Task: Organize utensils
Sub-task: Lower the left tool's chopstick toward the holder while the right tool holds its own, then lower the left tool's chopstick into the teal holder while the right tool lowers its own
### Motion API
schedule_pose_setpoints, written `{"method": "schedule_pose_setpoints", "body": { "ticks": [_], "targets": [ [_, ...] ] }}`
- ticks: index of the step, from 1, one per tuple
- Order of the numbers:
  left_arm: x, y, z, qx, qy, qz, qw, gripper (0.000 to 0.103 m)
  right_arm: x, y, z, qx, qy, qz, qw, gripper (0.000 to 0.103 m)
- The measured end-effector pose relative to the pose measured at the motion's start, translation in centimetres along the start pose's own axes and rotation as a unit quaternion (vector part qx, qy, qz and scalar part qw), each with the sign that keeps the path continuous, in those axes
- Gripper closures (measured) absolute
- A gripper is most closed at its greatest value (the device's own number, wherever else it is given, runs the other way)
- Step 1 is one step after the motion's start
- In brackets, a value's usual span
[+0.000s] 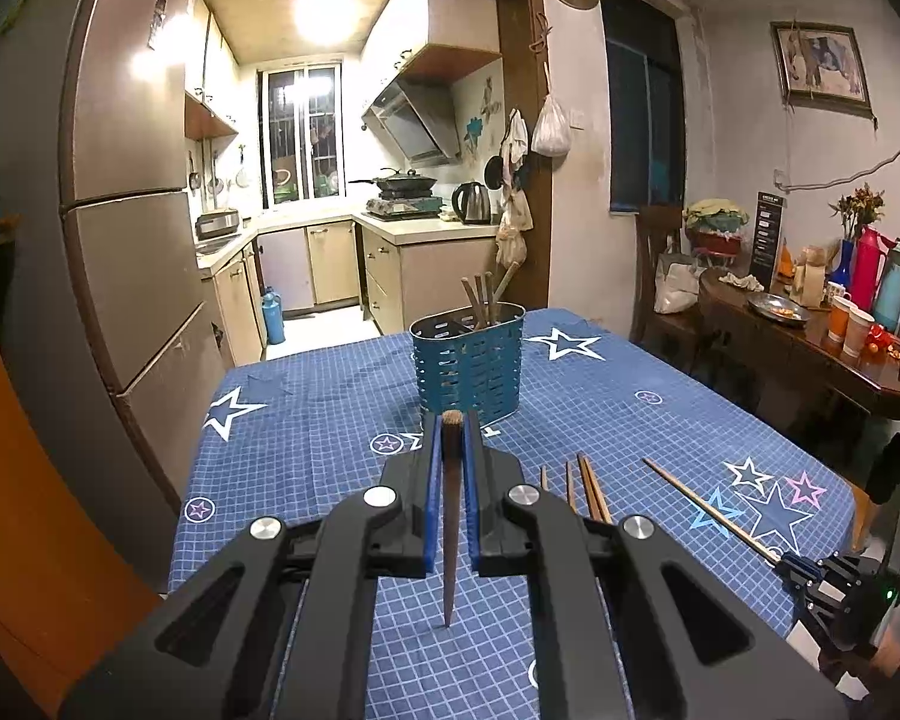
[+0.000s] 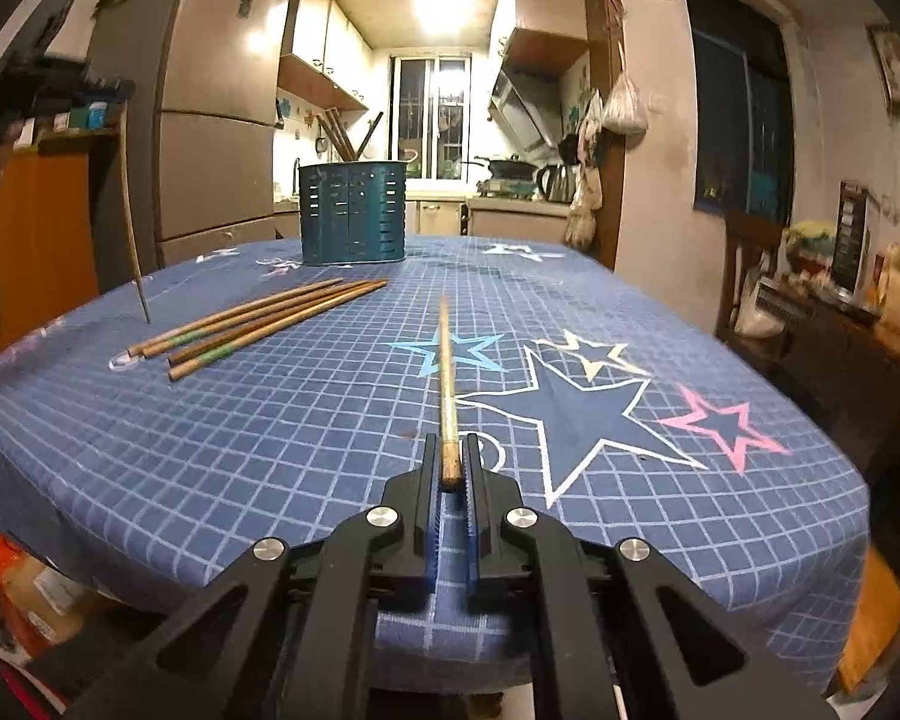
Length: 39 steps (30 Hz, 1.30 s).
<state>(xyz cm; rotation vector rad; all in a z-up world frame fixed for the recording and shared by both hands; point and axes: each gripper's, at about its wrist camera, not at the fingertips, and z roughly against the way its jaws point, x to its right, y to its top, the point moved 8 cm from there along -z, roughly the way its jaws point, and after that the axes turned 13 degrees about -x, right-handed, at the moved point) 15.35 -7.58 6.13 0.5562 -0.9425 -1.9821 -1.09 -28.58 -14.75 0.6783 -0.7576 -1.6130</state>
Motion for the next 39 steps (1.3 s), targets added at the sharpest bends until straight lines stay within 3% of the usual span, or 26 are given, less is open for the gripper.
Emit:
{"method": "schedule_pose_setpoints", "body": {
  "ticks": [5, 13, 20, 34, 39],
  "targets": [
    [0.1, 0.4, -0.1, 0.002, -0.006, 0.001, 1.0, 0.097, 2.0, 4.2, 2.2, 0.033, 0.027, -0.028, 0.999, 0.095],
    [0.1, 2.0, 0.0, 0.016, -0.017, 0.007, 0.9997, 0.097, 2.9, 14.6, 5.8, 0.116, 0.042, 0.011, 0.992, 0.095],
    [-1.1, 2.9, -0.2, 0.018, -0.027, 0.026, 0.9991, 0.097, 1.9, 21.2, 5.9, 0.134, 0.061, 0.031, 0.989, 0.095],
    [-1.5, 3.6, -0.8, 0.02, -0.032, 0.023, 0.999, 0.098, -3.4, 26.9, 7.5, 0.151, 0.068, 0.079, 0.983, 0.095],
    [-1.5, 6.9, -1.0, 0.034, -0.023, 0.015, 0.999, 0.098, -4.7, 30.9, 7.3, 0.156, 0.084, 0.079, 0.981, 0.095]
  ]
}}
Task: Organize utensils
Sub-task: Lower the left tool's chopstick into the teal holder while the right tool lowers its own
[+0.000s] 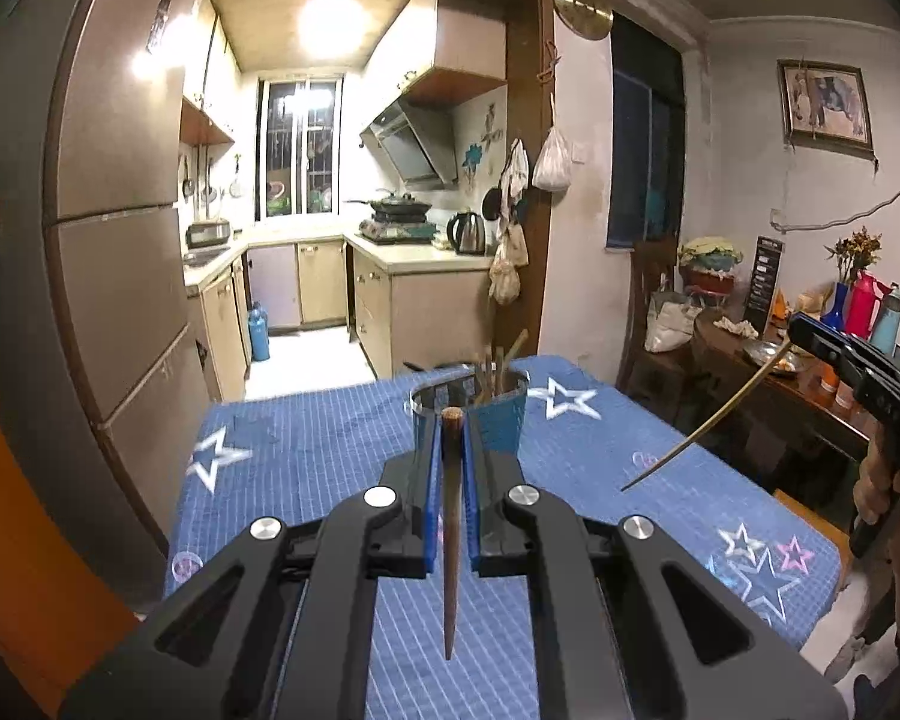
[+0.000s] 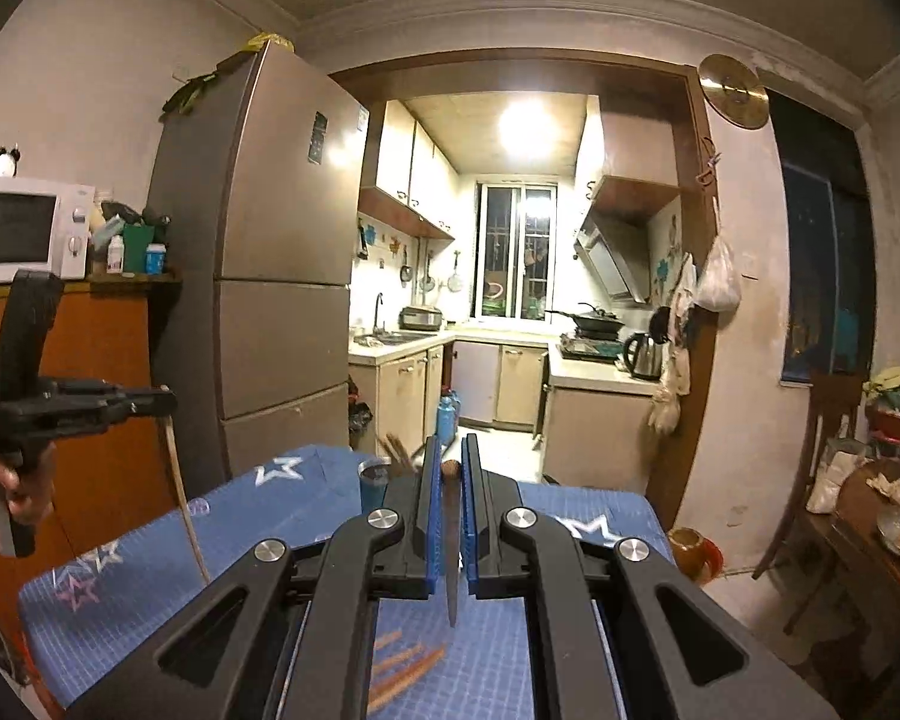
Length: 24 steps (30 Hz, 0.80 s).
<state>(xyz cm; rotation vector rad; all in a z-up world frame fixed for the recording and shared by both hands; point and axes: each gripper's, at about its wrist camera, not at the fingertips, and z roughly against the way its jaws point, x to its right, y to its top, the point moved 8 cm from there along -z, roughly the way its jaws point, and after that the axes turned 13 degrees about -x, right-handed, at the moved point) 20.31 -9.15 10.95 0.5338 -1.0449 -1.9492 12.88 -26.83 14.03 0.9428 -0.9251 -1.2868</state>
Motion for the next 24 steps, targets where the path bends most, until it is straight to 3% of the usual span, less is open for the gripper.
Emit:
{"method": "schedule_pose_setpoints", "body": {
  "ticks": [7, 15, 19, 24],
  "targets": [
    [0.1, 6.9, -0.9, 0.045, 0.02, -0.017, 0.9986, 0.098, 1.1, 6.2, -4.2, 0.002, 0.001, -0.012, 1.0, 0.095],
    [-0.8, 14.1, -3.4, 0.094, -0.004, 0.006, 0.9955, 0.098, 3.4, 11.5, -10.6, -0.009, -0.009, -0.028, 1.0, 0.095],
    [-0.5, 16.2, -5.2, 0.112, -0.013, 0.008, 0.9936, 0.098, 4.2, 13.1, -13.8, -0.017, -0.008, -0.035, 0.999, 0.095],
    [0.1, 16.7, -8.6, 0.104, -0.021, 0.008, 0.9943, 0.098, 4.9, 13.5, -17.7, -0.032, 0.008, -0.06, 0.998, 0.095]
  ]
}}
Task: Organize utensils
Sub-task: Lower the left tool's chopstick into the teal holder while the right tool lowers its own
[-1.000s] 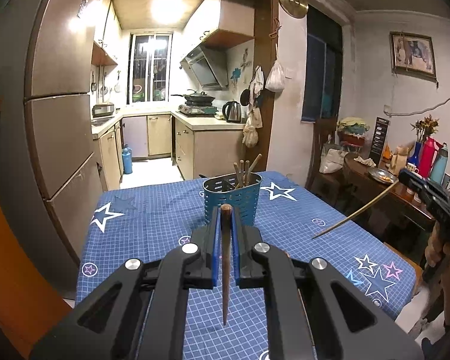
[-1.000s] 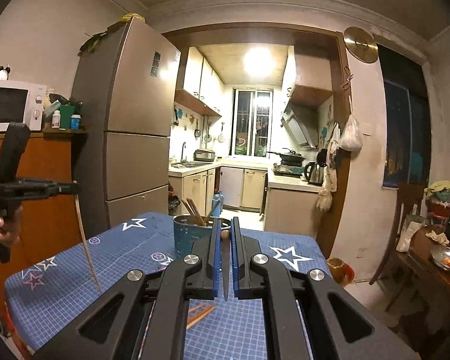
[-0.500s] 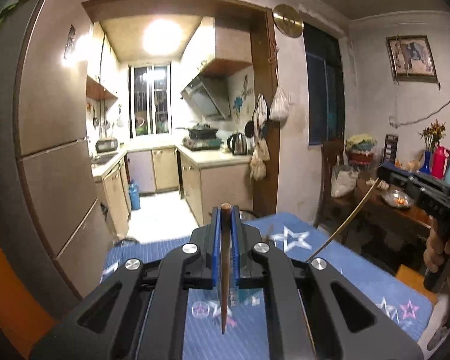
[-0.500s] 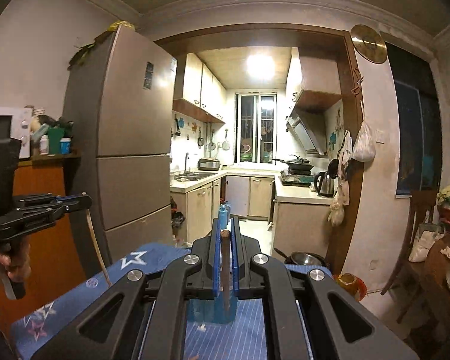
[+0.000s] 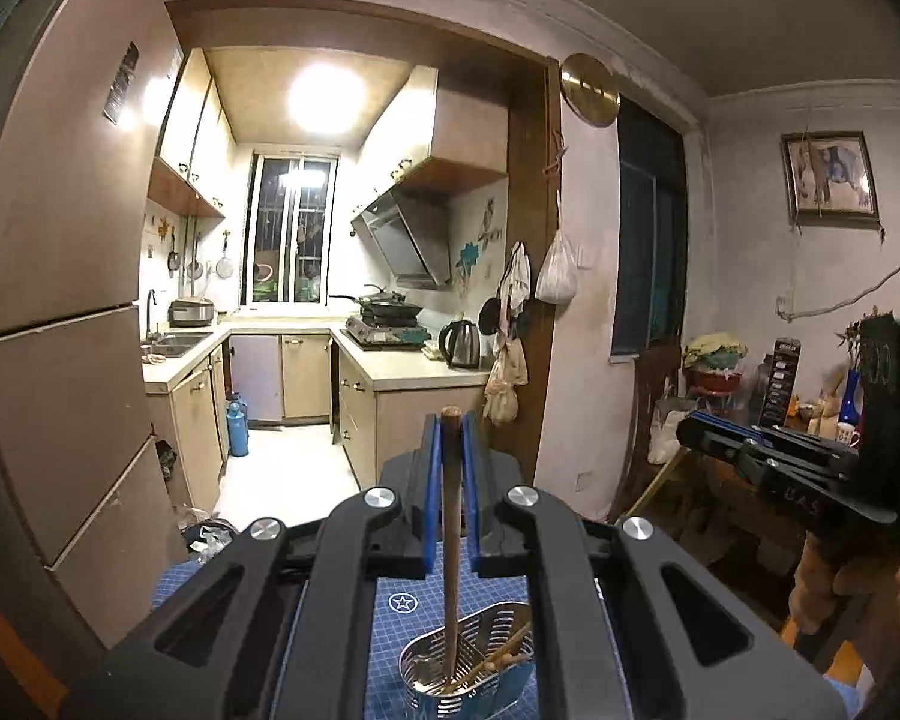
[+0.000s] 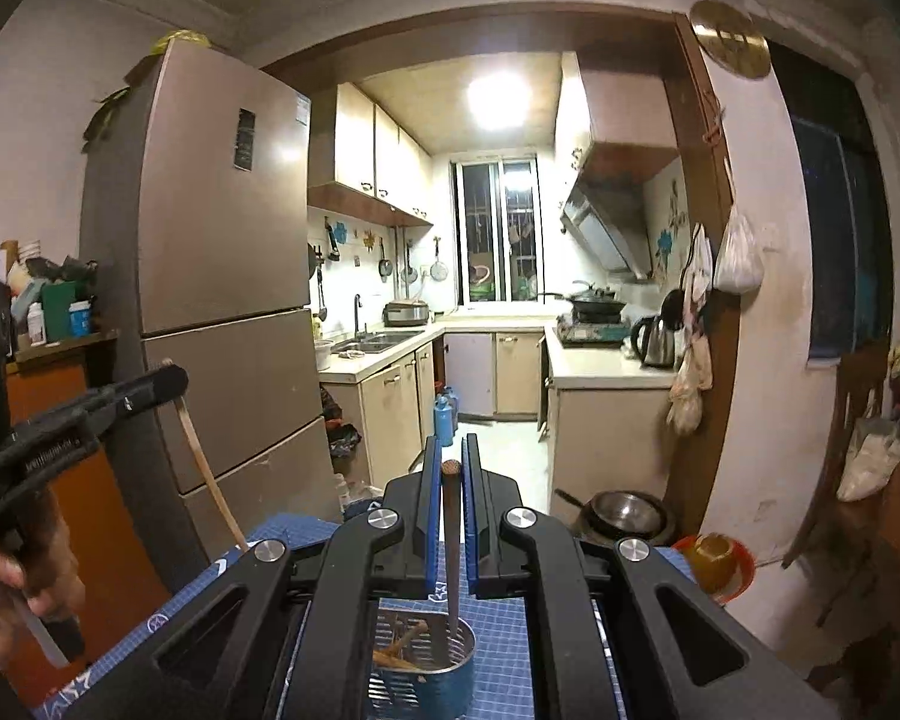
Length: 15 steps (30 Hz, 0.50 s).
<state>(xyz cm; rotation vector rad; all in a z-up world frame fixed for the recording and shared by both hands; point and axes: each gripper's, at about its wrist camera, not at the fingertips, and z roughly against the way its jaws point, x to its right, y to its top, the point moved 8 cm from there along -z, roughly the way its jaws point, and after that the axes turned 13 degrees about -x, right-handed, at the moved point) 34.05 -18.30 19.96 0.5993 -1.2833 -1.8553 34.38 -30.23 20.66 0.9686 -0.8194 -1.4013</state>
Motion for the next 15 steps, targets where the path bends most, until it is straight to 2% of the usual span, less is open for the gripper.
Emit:
{"method": "schedule_pose_setpoints", "body": {
  "ticks": [8, 15],
  "targets": [
    [-0.6, -1.7, -3.4, -0.022, -0.008, -0.005, 0.9997, 0.098, 0.0, -1.5, -3.9, -0.026, 0.016, -0.008, 0.999, 0.095],
    [-1.4, -2.5, -4.1, -0.03, -0.007, -0.007, 0.9995, 0.098, -0.4, -3.0, -5.8, -0.045, 0.013, 0.002, 0.999, 0.095]
  ]
}}
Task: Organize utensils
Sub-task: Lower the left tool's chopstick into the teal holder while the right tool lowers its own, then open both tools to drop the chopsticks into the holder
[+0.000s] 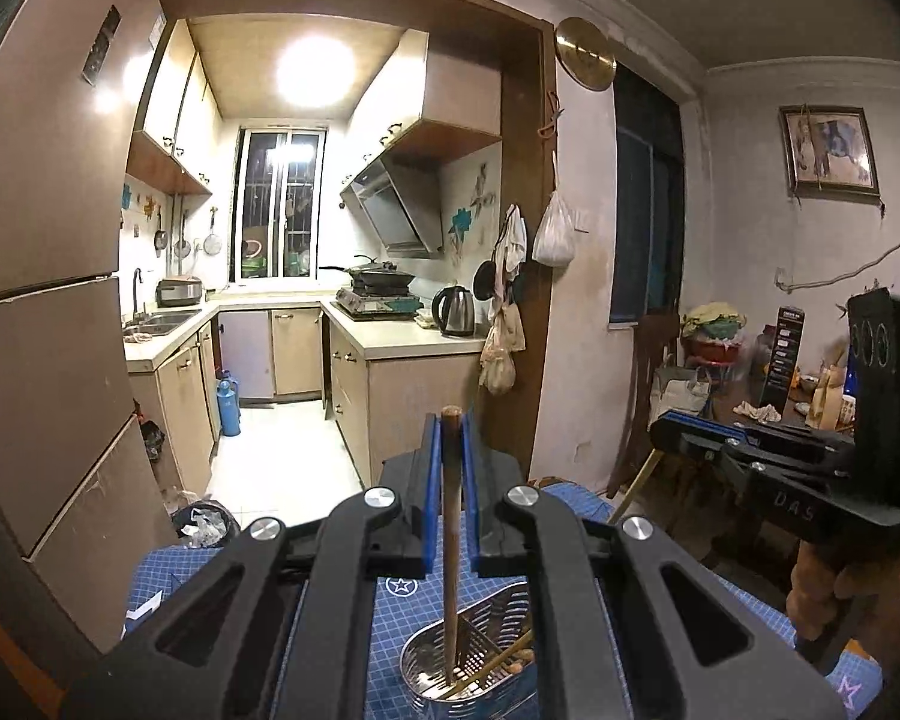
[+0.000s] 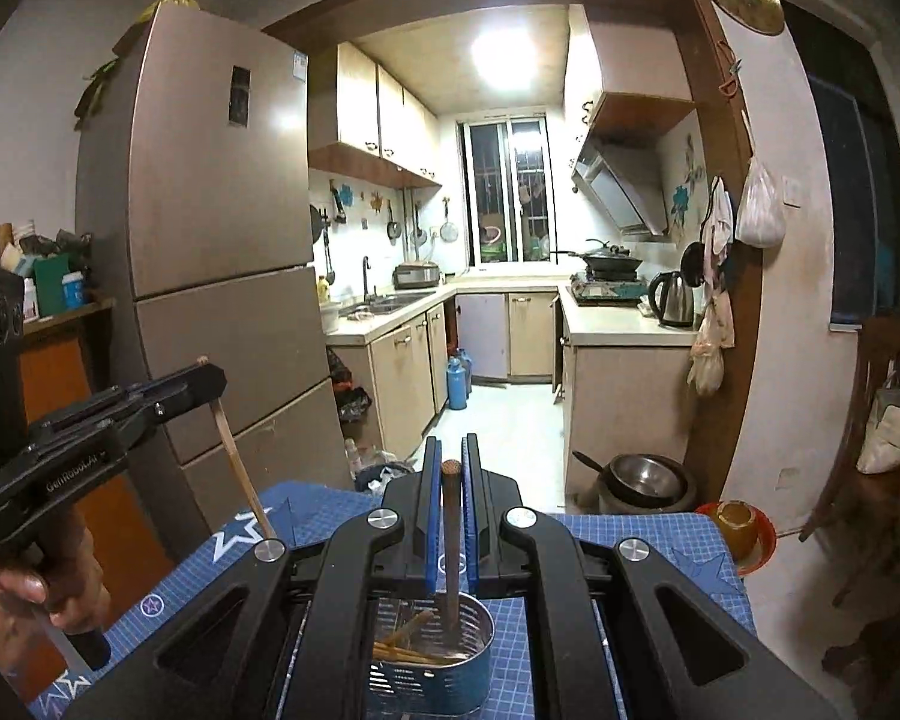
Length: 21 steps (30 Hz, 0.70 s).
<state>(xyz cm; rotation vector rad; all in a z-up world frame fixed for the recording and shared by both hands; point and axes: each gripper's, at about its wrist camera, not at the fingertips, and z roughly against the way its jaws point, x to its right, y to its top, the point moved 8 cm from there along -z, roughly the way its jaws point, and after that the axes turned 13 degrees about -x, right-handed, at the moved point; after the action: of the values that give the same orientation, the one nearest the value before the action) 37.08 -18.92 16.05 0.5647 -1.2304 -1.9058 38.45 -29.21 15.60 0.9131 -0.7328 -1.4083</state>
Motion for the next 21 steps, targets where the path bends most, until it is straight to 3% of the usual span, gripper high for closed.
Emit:
{"method": "schedule_pose_setpoints", "body": {
  "ticks": [12, 18, 19, 21],
  "targets": [
    [0.1, -0.6, -1.7, -0.018, 0.007, 0.001, 0.9998, 0.098, -0.6, -1.5, -2.3, -0.028, 0.001, 0.003, 1.0, 0.095],
    [-0.5, -2.5, -3.5, -0.041, 0.011, 0.015, 0.999, 0.098, -0.3, -3.3, -4.4, -0.048, -0.004, 0.004, 0.999, 0.095],
    [-0.7, -2.8, -3.8, -0.045, 0.014, 0.016, 0.9988, 0.098, -0.2, -3.4, -4.5, -0.048, -0.005, 0.005, 0.999, 0.092],
    [-1.0, -3.1, -3.7, -0.048, 0.017, 0.018, 0.9986, 0.098, 0.0, -3.7, -4.4, -0.046, -0.004, 0.002, 0.999, 0.078]
  ]
}}
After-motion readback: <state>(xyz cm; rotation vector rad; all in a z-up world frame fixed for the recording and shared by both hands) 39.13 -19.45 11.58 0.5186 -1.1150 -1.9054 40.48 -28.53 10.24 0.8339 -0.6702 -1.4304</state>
